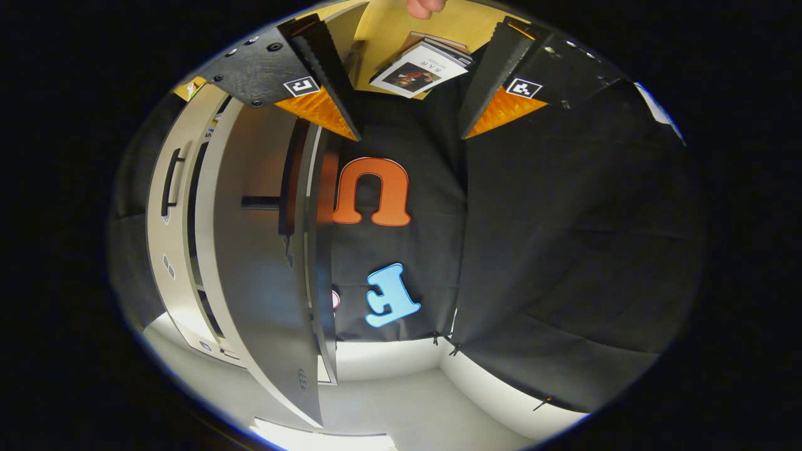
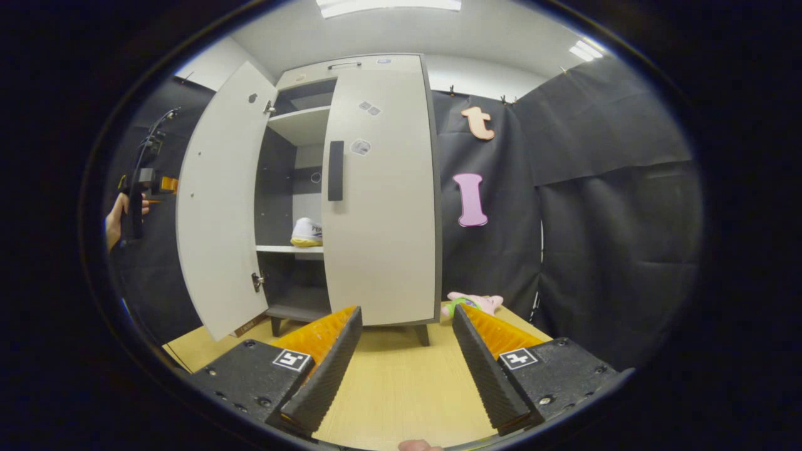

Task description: Grab one shoe with the right hand and put it into the shoe cabinet, grab the other shoe with the left hand and put it into the shoe cabinet; then close the right door with the right hand and the left door with the left hand.

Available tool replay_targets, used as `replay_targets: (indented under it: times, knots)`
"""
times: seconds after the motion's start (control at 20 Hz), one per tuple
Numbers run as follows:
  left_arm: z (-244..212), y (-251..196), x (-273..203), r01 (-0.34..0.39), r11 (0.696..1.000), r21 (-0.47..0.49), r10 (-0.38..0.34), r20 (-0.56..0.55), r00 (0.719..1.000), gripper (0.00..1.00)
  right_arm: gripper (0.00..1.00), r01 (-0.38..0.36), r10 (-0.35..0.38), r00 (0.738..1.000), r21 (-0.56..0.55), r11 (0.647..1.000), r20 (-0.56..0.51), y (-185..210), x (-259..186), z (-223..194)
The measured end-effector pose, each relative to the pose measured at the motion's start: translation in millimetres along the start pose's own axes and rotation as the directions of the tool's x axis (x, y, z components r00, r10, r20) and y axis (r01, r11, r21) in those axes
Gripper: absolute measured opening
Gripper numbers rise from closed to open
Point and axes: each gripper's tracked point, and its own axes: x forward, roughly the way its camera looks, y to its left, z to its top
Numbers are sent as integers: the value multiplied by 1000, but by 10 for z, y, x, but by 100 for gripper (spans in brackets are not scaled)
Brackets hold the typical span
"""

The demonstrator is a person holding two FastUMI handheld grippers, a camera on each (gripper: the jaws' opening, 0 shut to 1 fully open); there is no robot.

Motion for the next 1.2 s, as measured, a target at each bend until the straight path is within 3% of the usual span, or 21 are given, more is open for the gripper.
replay_targets:
  times: [0.4, 0.45, 0.8, 1.05, 1.2]
  knots:
    - [-26, -475, -155, 65, 998, -17, -64, 2, 998, 92, 95, -14, 13, 1000, -5, 1000, -11, -19, 22, -45]
    - [-40, -574, -168, 82, 996, -23, -82, 0, 997, 92, 91, -13, 13, 1000, -4, 1000, -11, -27, 24, -43]
    - [-41, -1279, -159, 193, 977, -86, -194, 2, 981, 92, 95, 36, -36, 999, 2, 999, -10, -282, -8, -47]
    - [-57, -1930, 65, 283, 957, -60, -284, 2, 959, 93, 95, 66, -66, 998, 6, 998, -9, -402, 0, -45]
    - [-52, -2100, 199, 275, 961, -16, -275, 14, 961, 93, 95, 73, -73, 997, 5, 997, 1, -442, -12, -32]
